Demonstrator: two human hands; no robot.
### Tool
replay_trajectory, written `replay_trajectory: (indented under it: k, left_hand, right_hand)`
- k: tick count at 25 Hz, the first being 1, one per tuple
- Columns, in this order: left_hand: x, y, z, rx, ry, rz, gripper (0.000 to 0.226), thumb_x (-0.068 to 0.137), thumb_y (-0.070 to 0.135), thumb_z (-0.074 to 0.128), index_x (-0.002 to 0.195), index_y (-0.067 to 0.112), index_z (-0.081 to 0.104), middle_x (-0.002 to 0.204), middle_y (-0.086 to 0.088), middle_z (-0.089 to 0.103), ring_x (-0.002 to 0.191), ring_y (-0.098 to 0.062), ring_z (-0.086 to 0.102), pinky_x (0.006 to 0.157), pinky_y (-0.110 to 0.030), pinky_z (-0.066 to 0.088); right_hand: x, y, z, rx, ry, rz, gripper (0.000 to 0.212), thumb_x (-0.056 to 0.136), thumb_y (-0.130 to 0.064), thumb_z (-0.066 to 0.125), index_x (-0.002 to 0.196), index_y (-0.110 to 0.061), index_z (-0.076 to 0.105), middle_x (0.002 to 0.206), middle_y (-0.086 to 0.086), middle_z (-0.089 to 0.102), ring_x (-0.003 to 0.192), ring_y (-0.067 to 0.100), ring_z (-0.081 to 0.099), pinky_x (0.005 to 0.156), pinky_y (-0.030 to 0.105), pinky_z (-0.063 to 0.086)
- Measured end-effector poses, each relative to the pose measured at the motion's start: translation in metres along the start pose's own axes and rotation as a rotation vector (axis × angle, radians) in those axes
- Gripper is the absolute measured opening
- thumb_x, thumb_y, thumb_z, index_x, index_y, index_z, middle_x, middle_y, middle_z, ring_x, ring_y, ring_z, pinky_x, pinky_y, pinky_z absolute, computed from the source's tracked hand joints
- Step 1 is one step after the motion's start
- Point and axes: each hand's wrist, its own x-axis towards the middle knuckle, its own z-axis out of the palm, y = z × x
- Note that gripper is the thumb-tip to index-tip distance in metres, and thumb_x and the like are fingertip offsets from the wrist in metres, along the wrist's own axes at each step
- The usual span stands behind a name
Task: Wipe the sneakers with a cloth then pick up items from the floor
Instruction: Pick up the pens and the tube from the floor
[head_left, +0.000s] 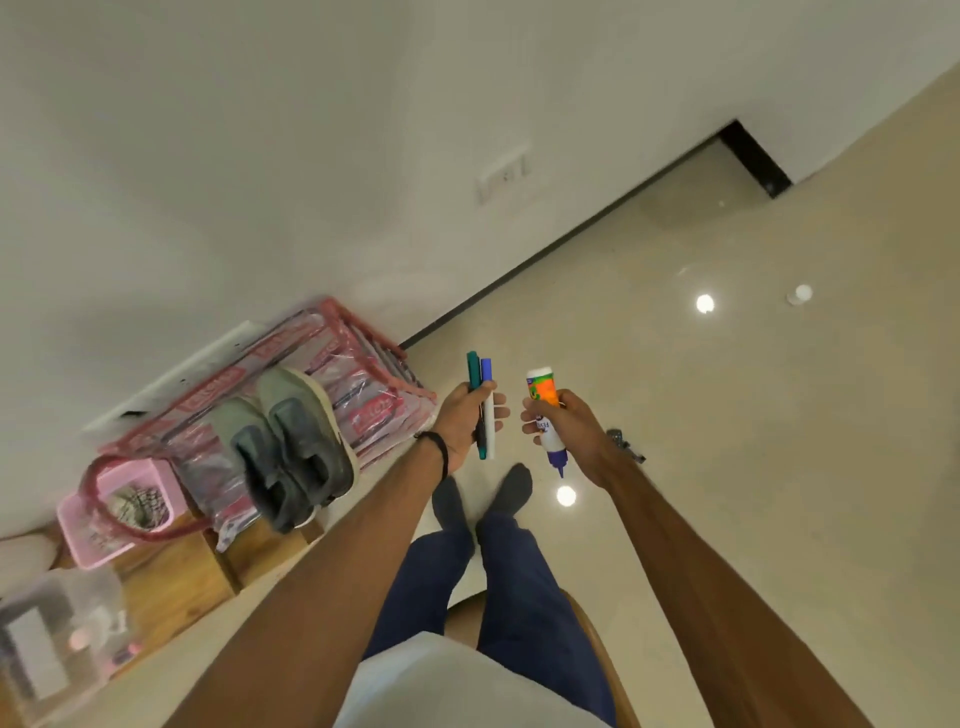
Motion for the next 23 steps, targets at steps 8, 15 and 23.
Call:
replay_trajectory:
  k: [8,15,23]
  left_hand:
    - [-0.093,-0.002,-0.102,-0.353,0.109,0.133,0.039,0.103,0.031,0.054,0.134,0.007,0.055,0.099,-0.007,0.068,0.087,-0.020,0.066,0.085,-0.035,0.055]
    - [-0.161,-0.027,-0.190,-0.749,0.366,0.297,0.035,0.100,0.035,0.058,0.116,0.005,0.064,0.100,-0.015,0.069,0.091,-0.033,0.068,0.081,-0.035,0.058]
    - [-0.201,-0.094,-0.249,-1.215,0.708,0.351,0.033,0.104,0.026,0.047,0.109,0.000,0.066,0.097,-0.016,0.068,0.085,-0.023,0.066,0.081,-0.034,0.056]
  right_hand:
    - [-0.047,-0.052,0.122,-0.293,-0.138,-0.111,0.028,0.090,-0.026,0.072,0.112,-0.013,0.060,0.101,0.010,0.073,0.085,0.024,0.070,0.078,0.039,0.058]
    - [-0.082,-0.078,0.241,-0.528,-0.485,-0.161,0.022,0.091,-0.016,0.070,0.108,-0.004,0.067,0.080,0.008,0.074,0.064,0.018,0.068,0.060,0.030,0.055]
    - [-0.101,-0.055,0.352,-0.772,-0.837,-0.091,0.027,0.090,-0.020,0.074,0.110,-0.005,0.063,0.086,0.011,0.073,0.070,0.020,0.067,0.058,0.030,0.054]
